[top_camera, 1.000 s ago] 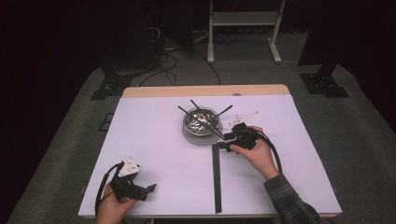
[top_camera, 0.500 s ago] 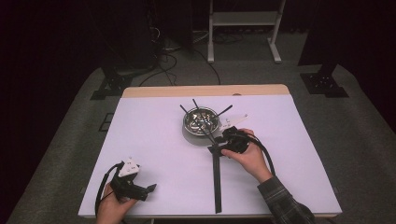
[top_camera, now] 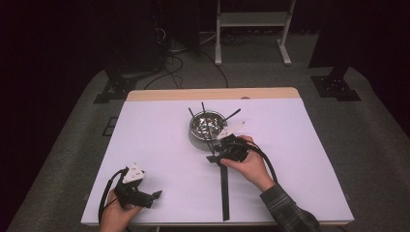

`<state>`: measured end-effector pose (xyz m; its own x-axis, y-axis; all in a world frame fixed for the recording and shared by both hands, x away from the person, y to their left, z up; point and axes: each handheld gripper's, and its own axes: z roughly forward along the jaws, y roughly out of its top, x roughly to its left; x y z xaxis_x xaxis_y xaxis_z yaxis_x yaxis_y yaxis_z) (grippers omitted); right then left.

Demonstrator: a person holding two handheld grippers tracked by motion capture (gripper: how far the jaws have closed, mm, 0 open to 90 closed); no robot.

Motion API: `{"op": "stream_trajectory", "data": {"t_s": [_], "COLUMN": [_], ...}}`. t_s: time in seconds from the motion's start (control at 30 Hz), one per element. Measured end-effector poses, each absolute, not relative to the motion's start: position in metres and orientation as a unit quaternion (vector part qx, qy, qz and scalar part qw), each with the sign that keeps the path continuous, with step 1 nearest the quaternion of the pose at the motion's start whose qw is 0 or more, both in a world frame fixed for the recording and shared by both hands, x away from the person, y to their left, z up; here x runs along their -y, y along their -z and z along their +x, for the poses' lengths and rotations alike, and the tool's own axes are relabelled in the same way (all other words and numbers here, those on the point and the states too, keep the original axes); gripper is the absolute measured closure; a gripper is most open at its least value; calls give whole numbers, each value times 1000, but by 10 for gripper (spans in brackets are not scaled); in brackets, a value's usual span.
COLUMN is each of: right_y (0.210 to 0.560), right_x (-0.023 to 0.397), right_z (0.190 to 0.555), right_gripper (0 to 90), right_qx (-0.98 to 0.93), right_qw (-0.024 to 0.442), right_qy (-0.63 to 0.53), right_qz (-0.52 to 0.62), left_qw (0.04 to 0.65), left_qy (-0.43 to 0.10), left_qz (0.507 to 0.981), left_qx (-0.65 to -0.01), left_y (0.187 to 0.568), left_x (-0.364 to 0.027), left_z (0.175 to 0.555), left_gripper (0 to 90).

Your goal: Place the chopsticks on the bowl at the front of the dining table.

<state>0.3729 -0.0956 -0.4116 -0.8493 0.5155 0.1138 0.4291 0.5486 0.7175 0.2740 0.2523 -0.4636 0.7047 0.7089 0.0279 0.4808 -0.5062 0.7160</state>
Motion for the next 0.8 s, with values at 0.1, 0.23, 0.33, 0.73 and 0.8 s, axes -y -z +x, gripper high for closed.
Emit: {"op": "stream_trajectory", "data": {"t_s": [0.1, 0.23, 0.33, 0.73, 0.8], "right_y": [407, 396, 390, 381, 379], "right_x": [98, 102, 101, 76, 72], "right_z": [374, 380, 388, 434, 442], "right_gripper": [451, 450, 447, 434, 441], "right_qx": [-874, -864, -855, -848, -845], "right_qw": [66, 77, 82, 110, 113], "right_qy": [-396, -405, -413, -394, -397], "right_qz": [274, 288, 303, 338, 340], "left_qw": [354, 353, 353, 355, 355], "left_qy": [-161, -160, -161, -160, -160], "left_qz": [853, 853, 853, 852, 852], "left_qx": [-349, -349, -348, -350, -350], "left_y": [464, 464, 464, 464, 464], "left_x": [-252, -252, -252, -252, -252], "left_z": [274, 274, 274, 274, 274], "left_gripper": [0, 0, 0, 0, 0]}}
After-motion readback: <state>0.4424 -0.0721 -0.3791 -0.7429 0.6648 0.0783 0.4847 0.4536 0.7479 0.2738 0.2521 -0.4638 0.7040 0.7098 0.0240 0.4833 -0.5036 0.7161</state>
